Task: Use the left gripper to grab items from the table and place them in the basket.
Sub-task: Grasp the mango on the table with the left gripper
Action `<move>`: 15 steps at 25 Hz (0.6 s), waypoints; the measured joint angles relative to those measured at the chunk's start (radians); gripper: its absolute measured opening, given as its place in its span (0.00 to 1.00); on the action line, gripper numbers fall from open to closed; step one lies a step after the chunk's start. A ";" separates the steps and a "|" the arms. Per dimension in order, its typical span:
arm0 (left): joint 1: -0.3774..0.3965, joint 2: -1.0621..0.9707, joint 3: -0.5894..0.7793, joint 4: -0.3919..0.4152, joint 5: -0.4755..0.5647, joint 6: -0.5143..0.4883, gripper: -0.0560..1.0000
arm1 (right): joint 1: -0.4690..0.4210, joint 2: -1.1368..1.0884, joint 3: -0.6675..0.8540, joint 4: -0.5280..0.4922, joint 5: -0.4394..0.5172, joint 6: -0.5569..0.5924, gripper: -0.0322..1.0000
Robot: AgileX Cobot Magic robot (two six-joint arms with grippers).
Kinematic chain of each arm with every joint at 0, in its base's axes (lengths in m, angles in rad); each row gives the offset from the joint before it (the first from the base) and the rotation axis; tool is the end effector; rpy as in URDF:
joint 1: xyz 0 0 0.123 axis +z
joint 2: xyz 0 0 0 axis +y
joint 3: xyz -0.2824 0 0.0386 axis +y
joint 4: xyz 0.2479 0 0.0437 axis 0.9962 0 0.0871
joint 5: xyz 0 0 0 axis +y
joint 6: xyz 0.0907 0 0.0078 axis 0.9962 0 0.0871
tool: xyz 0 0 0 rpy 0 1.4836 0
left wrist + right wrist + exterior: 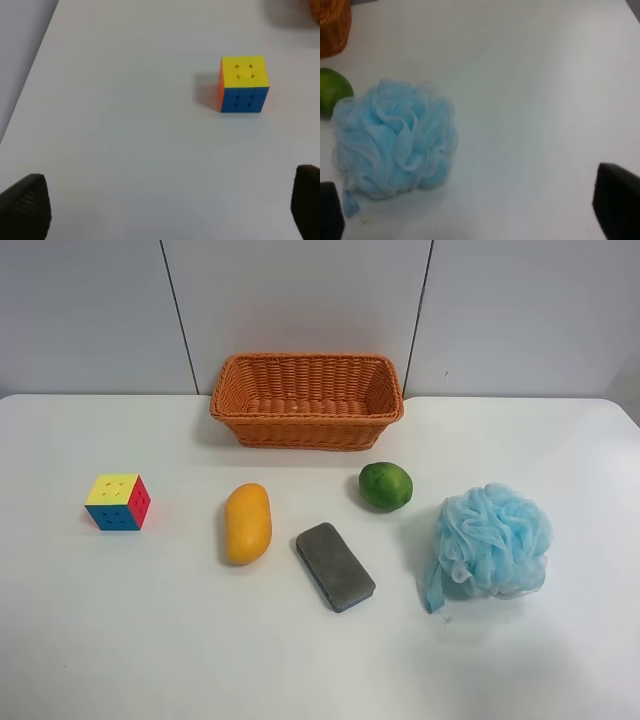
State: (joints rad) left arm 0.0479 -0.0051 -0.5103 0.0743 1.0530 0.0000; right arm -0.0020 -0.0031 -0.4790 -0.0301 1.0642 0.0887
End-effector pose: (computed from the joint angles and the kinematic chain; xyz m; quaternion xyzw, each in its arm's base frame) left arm -0.0069 0.0056 0.2808 -0.0218 0.8463 0.0498 0.5299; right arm -0.0031 -0.0024 0.2711 0.0394 0.8578 0.0072 0.5125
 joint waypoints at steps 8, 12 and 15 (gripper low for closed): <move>0.000 0.122 -0.057 -0.009 0.016 0.000 0.99 | 0.000 0.000 0.000 0.000 0.000 0.000 0.99; 0.000 0.324 -0.176 -0.019 0.044 0.000 0.99 | 0.000 0.000 0.000 0.000 0.000 0.000 0.99; 0.000 0.515 -0.282 -0.025 0.079 0.000 0.99 | 0.000 0.000 0.000 0.000 0.000 0.000 0.99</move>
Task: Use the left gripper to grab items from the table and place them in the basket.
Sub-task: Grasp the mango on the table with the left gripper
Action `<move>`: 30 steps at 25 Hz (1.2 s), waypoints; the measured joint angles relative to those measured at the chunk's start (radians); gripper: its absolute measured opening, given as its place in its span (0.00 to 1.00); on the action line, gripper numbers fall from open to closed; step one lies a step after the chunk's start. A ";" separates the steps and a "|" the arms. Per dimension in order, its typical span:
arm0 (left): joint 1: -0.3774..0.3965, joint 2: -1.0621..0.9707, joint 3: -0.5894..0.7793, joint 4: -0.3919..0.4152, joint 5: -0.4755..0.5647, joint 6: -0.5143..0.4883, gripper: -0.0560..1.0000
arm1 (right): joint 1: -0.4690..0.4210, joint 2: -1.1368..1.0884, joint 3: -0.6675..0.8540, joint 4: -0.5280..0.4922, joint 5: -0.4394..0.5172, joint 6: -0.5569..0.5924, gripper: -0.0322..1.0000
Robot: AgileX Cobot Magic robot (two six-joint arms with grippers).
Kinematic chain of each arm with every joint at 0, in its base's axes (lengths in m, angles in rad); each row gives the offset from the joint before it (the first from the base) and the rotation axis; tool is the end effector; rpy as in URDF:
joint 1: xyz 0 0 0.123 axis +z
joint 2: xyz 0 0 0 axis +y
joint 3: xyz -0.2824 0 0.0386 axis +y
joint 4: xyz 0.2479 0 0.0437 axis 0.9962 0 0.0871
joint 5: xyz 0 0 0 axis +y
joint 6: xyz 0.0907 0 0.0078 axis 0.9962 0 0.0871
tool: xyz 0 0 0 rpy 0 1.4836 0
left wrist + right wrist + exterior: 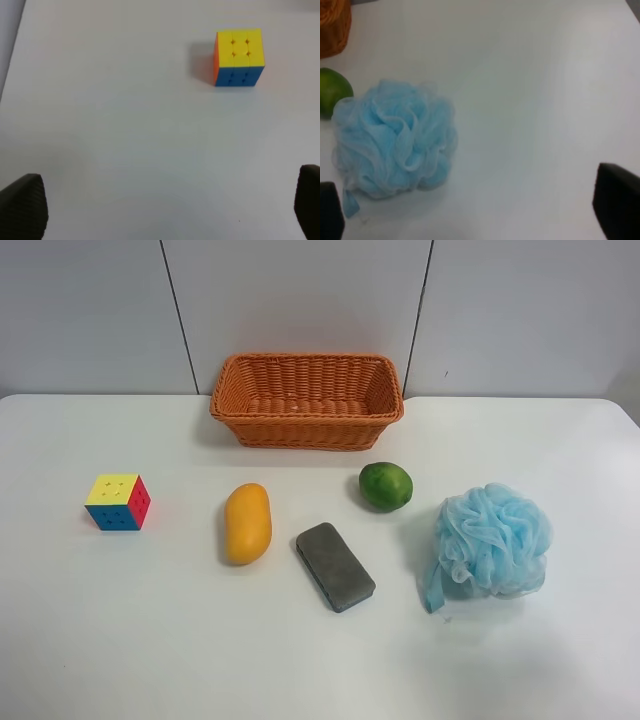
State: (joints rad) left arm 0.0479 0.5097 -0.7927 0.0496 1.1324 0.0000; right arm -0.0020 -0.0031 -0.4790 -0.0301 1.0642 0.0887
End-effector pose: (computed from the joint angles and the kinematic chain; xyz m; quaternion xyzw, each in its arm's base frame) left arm 0.0636 0.0071 0.3428 -0.0212 0.9189 0.0342 0.3925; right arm -0.0031 -0.0024 0.2711 0.0394 0.8578 0.0072 0.5125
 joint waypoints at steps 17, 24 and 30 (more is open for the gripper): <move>-0.355 0.809 -0.281 -0.028 -0.102 -0.295 0.99 | 0.000 0.000 0.000 0.000 0.000 0.000 0.99; -0.490 1.071 -0.417 -0.029 -0.165 -0.420 0.99 | 0.000 0.000 0.000 0.000 0.000 0.000 0.99; -0.535 1.268 -0.548 -0.083 -0.164 -0.432 0.99 | 0.000 0.000 0.000 0.000 0.000 0.000 0.99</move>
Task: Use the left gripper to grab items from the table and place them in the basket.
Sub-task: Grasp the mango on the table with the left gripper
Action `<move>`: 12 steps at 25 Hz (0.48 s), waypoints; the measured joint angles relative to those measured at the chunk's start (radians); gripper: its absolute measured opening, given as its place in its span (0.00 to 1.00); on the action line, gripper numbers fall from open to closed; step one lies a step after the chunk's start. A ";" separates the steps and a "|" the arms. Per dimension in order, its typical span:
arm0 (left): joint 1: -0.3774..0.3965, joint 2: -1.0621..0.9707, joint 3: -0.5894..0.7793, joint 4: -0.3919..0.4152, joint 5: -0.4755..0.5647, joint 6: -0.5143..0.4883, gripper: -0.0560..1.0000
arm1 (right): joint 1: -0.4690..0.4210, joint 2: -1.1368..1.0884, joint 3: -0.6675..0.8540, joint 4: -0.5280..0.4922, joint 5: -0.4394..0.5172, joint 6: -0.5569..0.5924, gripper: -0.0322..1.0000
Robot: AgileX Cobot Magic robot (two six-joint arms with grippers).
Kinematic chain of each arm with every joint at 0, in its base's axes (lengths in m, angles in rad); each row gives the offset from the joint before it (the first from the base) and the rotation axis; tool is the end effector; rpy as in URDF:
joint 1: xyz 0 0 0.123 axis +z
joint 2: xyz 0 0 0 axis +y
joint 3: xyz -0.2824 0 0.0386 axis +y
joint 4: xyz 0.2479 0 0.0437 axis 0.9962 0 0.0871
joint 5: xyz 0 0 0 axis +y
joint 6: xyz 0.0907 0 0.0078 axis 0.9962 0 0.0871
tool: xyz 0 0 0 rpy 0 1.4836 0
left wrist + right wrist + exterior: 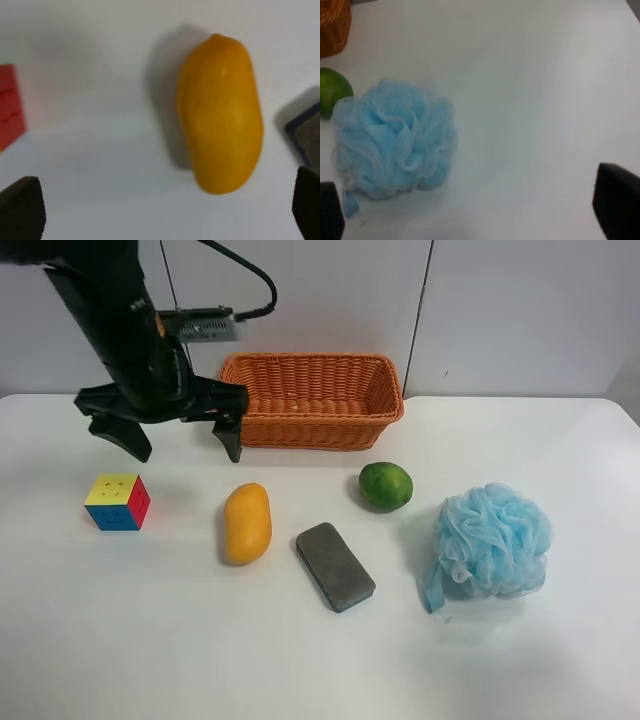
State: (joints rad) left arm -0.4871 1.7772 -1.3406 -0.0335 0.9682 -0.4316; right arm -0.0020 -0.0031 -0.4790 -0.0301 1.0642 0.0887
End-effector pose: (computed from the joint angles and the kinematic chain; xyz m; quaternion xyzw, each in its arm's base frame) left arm 0.3183 -0.1714 0.2381 0.0198 0.9917 -0.0693 0.1066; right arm -0.0031 -0.0024 0.2711 0.0394 0.8578 0.0072 0.5125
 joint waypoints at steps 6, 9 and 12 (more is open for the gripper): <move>0.000 0.126 -0.009 -0.105 -0.039 -0.001 0.99 | 0.000 0.000 0.000 0.000 0.000 0.000 0.99; 0.000 0.169 -0.009 -0.121 -0.075 -0.001 0.99 | 0.000 0.000 0.000 0.000 0.000 0.000 0.99; 0.000 0.211 -0.009 -0.121 -0.102 -0.001 0.99 | 0.000 0.000 0.000 0.000 0.000 0.000 0.99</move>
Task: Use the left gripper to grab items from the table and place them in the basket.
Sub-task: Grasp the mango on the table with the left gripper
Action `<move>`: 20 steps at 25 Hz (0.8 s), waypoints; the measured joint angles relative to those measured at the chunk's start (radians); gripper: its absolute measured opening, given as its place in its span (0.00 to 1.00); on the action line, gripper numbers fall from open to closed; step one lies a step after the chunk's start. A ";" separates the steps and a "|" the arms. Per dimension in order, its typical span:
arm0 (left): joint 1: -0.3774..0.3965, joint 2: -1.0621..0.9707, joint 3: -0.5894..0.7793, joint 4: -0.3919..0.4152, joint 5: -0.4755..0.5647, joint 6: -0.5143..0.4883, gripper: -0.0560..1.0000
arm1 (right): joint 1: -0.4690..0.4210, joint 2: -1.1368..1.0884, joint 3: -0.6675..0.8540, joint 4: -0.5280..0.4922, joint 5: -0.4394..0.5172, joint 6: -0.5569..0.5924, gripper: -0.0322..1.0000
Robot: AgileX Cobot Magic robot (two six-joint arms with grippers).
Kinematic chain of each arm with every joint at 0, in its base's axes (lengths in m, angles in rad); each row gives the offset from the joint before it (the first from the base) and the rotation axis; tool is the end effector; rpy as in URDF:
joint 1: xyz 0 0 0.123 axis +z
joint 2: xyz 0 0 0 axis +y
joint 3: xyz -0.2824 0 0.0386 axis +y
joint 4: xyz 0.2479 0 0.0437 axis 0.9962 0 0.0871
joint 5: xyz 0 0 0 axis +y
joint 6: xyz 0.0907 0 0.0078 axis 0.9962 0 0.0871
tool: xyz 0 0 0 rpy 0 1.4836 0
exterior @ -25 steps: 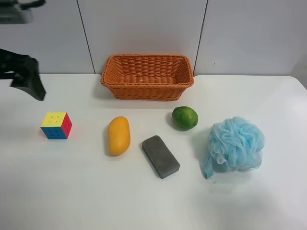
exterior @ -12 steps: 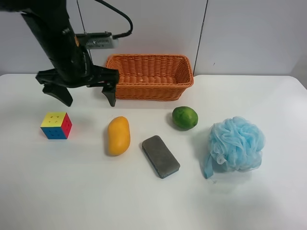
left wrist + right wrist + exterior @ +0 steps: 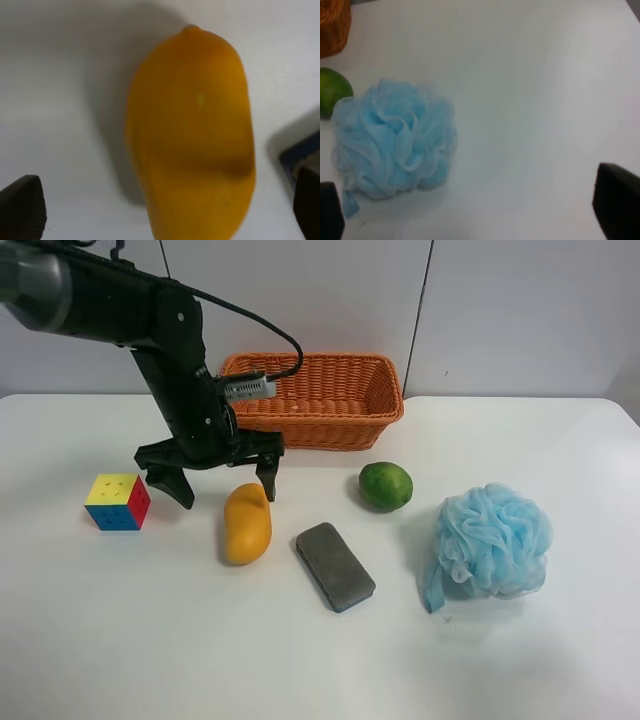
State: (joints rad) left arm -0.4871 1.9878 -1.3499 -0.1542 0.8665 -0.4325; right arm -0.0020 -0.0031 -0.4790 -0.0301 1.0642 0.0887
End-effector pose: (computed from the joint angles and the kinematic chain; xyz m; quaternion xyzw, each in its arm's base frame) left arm 0.3388 -0.1915 0.1638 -0.0181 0.9950 -0.0898 0.0409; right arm -0.0031 -0.0024 0.2711 0.0394 0.8578 0.0072 0.5125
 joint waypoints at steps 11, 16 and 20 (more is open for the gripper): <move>0.000 0.089 -0.007 -0.044 -0.066 0.000 0.97 | 0.000 0.000 0.000 0.000 0.000 0.000 0.99; 0.000 0.093 -0.007 -0.046 -0.078 0.000 0.77 | 0.000 0.000 0.000 0.000 0.000 0.000 0.99; 0.000 0.093 -0.007 -0.048 -0.082 0.000 0.63 | 0.000 0.000 0.000 0.000 0.000 0.000 0.99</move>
State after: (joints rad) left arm -0.4871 2.0806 -1.3565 -0.2021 0.7841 -0.4325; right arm -0.0020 -0.0031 -0.4790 -0.0301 1.0642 0.0887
